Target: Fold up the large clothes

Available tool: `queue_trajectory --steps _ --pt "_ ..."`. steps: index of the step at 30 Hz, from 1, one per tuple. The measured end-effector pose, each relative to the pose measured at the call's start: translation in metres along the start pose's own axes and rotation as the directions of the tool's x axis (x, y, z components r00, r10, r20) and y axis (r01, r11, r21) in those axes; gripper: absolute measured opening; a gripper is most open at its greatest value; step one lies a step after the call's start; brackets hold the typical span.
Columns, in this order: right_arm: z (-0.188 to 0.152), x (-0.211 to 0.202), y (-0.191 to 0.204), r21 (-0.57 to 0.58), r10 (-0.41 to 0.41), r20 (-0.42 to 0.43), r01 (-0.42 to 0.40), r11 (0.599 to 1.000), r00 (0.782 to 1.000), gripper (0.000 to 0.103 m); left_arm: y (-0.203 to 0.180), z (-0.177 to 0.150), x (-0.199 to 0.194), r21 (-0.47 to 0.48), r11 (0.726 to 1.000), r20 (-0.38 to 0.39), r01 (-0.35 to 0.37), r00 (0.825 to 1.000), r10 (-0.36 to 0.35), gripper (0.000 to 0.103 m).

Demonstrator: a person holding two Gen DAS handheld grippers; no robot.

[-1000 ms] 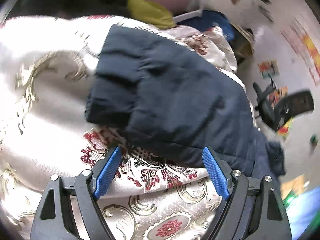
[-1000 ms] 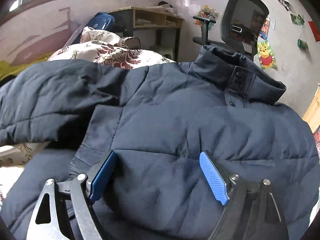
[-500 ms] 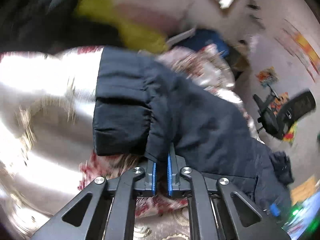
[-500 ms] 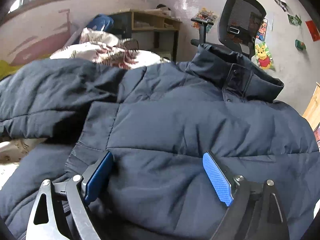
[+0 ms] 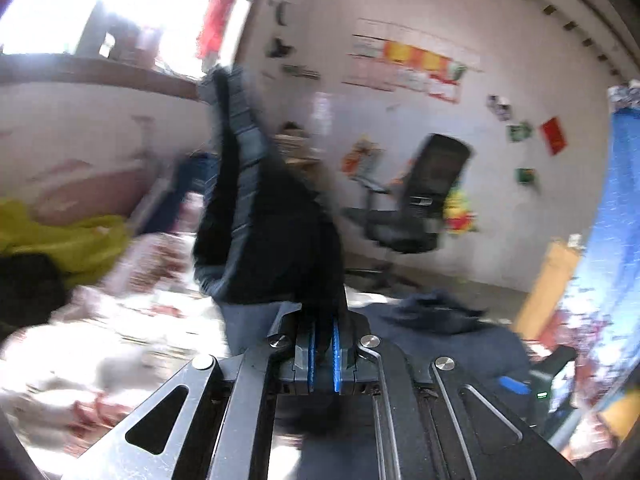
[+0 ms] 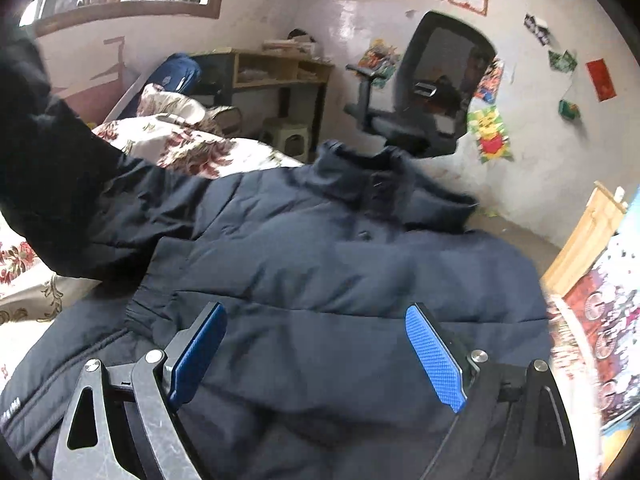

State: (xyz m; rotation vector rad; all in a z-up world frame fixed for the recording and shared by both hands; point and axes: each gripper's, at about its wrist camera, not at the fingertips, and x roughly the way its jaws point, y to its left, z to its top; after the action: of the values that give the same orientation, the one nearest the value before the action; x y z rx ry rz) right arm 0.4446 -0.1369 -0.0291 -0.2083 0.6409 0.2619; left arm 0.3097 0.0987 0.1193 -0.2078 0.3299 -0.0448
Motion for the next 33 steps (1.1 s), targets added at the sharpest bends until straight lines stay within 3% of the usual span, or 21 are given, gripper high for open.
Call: queue_trajectory --steps 3,7,15,17,20,25,27,33 --pt "-0.001 -0.020 -0.022 -0.001 -0.035 0.014 0.035 0.999 0.999 0.091 -0.033 -0.003 0.015 0.008 0.995 -0.031 0.104 0.994 -0.103 0.004" --pt "-0.008 -0.045 -0.059 0.018 -0.079 0.020 0.078 0.997 0.997 0.091 -0.087 -0.016 0.038 0.038 0.973 -0.085 0.227 0.971 -0.224 0.003" --pt "-0.038 -0.069 -0.136 0.110 -0.118 -0.009 0.118 0.987 0.993 0.091 -0.161 -0.062 0.097 0.072 0.930 -0.245 0.359 0.911 -0.333 0.003" --pt "-0.047 -0.074 -0.155 0.161 -0.082 0.006 0.080 0.984 0.997 0.091 -0.178 -0.080 0.112 0.080 0.920 -0.304 0.383 0.889 -0.343 0.003" --pt "-0.056 -0.082 -0.181 0.273 0.026 0.061 -0.041 0.961 0.998 0.091 -0.193 -0.106 0.126 0.102 0.911 -0.386 0.400 0.860 -0.334 0.003" --pt "-0.061 -0.067 -0.211 0.450 0.225 0.106 -0.249 0.858 0.969 0.091 -0.206 -0.144 0.154 0.114 0.900 -0.506 0.420 0.805 -0.311 0.003" --pt "-0.062 -0.055 -0.213 0.496 0.277 0.099 -0.289 0.819 0.956 0.091 -0.208 -0.151 0.159 0.131 0.897 -0.525 0.421 0.797 -0.298 0.003" --pt "-0.069 -0.021 -0.214 0.607 0.378 0.060 -0.334 0.721 0.924 0.091 -0.203 -0.173 0.159 0.185 0.888 -0.526 0.421 0.805 -0.272 0.005"
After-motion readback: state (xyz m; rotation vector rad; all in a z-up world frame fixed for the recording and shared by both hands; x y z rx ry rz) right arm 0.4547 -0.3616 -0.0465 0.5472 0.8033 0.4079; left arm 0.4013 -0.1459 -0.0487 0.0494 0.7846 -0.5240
